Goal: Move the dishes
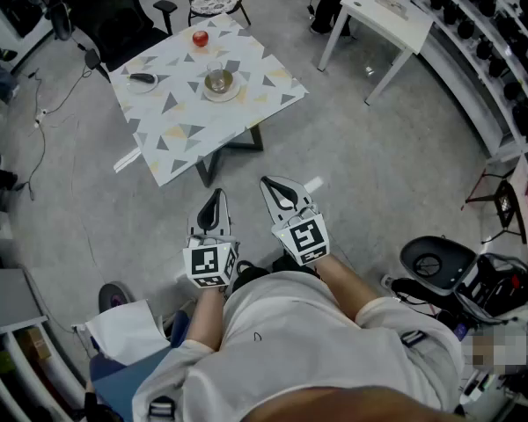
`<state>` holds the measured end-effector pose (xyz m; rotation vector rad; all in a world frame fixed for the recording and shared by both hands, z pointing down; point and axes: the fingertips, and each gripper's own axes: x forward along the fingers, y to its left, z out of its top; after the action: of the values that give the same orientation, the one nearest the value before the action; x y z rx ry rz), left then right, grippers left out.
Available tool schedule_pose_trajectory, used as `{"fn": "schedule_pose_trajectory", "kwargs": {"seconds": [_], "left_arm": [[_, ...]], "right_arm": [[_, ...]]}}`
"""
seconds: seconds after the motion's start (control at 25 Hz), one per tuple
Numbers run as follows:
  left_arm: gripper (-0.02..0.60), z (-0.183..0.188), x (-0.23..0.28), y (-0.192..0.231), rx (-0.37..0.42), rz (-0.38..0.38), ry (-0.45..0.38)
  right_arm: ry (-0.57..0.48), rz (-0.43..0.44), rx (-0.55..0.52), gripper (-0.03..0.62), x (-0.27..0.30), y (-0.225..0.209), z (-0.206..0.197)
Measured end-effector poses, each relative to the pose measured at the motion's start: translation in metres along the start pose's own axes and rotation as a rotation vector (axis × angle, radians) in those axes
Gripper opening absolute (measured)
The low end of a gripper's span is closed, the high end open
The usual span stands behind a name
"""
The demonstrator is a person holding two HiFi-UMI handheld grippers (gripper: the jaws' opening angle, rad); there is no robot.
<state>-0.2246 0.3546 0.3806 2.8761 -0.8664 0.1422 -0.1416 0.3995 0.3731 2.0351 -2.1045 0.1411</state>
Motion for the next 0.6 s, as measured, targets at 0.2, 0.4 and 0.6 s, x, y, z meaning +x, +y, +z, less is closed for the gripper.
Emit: {"fn": "schedule_pose_trajectory", "kwargs": {"seconds": [0.2,0.4,0.6], "left_arm": [[0.02,-0.017,-0.021,0.007,-0.02,-0.01,0.029],[0.02,-0.029,-0.033,0.02,-0.034,-0.032,0.051],[0.02,-0.04,-0.031,0.023,-0.046,-0.053,0.076]], "right_arm": [[0.026,0.016,0.017,-0.002,-0.004,0.025,-0.011],[0.053,-0.022,0.022,-0.002,-0.009,0.04,-0.023],[0.097,0.003,0.027,0.031,-0.009,0.049,-0.035]]}}
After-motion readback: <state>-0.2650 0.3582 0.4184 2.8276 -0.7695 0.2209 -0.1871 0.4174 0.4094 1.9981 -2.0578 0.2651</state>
